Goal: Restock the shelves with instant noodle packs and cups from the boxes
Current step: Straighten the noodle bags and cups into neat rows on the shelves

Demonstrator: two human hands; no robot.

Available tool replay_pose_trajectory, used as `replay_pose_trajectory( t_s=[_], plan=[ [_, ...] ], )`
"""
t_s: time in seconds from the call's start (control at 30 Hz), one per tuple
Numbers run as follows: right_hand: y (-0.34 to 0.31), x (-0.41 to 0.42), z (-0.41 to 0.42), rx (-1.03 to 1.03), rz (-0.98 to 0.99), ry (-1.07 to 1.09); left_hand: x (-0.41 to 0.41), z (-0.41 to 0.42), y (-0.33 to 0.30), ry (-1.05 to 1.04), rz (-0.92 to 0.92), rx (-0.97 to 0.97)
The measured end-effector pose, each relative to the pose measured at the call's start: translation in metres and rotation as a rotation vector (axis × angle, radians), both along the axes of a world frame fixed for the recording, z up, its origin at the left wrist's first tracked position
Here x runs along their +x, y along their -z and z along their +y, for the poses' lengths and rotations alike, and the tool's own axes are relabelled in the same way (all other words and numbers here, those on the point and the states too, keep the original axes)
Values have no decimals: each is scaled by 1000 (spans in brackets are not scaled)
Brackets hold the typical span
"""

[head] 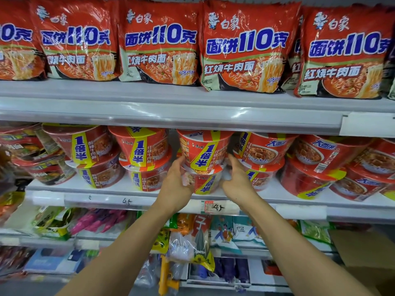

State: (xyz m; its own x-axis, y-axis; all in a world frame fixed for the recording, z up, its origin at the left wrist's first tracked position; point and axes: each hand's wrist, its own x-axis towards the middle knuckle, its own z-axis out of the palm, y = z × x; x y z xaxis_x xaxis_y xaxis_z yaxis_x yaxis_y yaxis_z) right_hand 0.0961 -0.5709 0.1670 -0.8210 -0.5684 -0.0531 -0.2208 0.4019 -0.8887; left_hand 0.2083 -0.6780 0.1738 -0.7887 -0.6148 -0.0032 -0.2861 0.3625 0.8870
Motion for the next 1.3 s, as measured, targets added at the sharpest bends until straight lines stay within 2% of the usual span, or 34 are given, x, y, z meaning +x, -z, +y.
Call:
replay_pose_trajectory(
  t_s=[0.07,0.17,0.33,0.5,0.6,0.87,1.1,1.2,1.3],
  plan=[
    [1,2,7,-17,-25,36,-1,7,4,-36,24,-62],
    [-2,2,26,-37,-28,123,-6,23,10,24,29,-111],
    [-3,-13,69,-71,22,305,-32,51,11,174,10,-94],
    [-7,-37,111,-100,-44,402,-64,70,5,224,-30,-34],
    [-7,-49,120,-136,-103,378,-82,73,2,245,-68,7],
    [2,-66,107,25,-96,166,-110,72,12,204,-157,74],
    [9,-75,112,66,-82,129,-111,74,15,173,-148,17],
    [11,-83,115,61,-58,160,-104,85,18,180,-191,-72],
    [9,-85,120,40,-66,143,-99,90,21,196,-222,-79]
  ],
)
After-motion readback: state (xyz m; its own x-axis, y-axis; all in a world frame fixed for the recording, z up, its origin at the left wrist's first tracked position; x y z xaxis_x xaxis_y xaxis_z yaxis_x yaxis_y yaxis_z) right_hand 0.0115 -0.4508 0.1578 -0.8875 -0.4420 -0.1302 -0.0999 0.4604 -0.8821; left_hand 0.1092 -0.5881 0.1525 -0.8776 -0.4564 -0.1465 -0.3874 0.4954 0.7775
